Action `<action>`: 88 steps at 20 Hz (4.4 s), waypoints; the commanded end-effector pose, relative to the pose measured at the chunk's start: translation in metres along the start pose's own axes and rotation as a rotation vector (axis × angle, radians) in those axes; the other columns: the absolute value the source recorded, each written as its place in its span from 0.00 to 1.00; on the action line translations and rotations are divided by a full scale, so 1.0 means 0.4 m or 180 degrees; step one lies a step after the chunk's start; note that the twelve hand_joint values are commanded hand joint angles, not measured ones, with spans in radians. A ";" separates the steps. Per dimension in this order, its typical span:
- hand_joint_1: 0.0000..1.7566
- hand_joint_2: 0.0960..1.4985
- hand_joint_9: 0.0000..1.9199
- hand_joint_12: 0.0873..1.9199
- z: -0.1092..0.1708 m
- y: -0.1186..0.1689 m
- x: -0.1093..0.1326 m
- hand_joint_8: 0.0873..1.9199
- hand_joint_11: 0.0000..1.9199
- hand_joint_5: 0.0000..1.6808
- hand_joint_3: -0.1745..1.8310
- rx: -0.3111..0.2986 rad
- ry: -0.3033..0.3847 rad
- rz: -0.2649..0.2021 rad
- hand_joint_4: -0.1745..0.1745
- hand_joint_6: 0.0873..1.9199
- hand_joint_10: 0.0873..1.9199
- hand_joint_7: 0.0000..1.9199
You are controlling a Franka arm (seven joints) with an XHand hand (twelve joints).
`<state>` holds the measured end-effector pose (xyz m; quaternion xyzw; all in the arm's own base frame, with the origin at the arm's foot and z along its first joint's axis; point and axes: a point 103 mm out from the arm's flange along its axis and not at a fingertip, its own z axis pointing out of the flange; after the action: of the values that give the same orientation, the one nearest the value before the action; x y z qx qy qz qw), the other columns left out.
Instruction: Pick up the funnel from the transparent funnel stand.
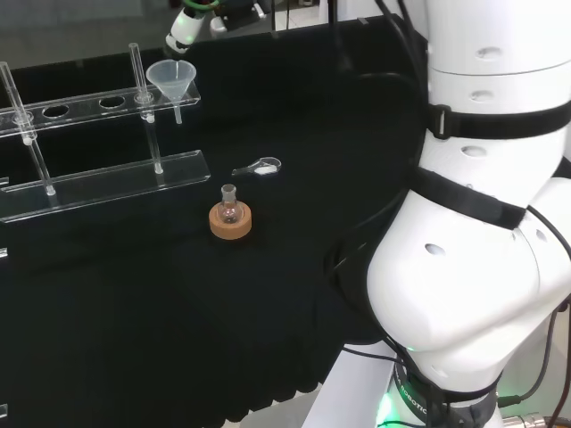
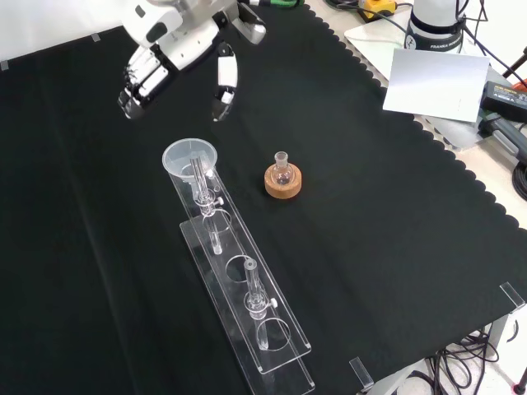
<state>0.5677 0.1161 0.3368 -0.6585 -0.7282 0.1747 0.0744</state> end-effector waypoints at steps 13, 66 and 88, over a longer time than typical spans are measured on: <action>0.37 0.39 0.06 0.77 0.058 0.048 0.093 0.16 0.16 0.03 0.35 0.0265 -0.0300 -0.0028 0.60 0.00 0.41 0.00; 0.35 0.42 0.16 0.73 0.170 0.102 0.026 0.31 0.23 0.11 0.37 0.0340 0.0062 0.0043 0.55 0.00 0.36 0.03; 0.24 0.39 0.10 0.76 0.146 0.118 0.056 0.19 0.19 0.02 0.29 0.0685 -0.0007 -0.0258 0.53 0.00 0.41 0.00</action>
<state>0.5870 0.1273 0.2705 -0.6301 -0.7349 0.2113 0.1355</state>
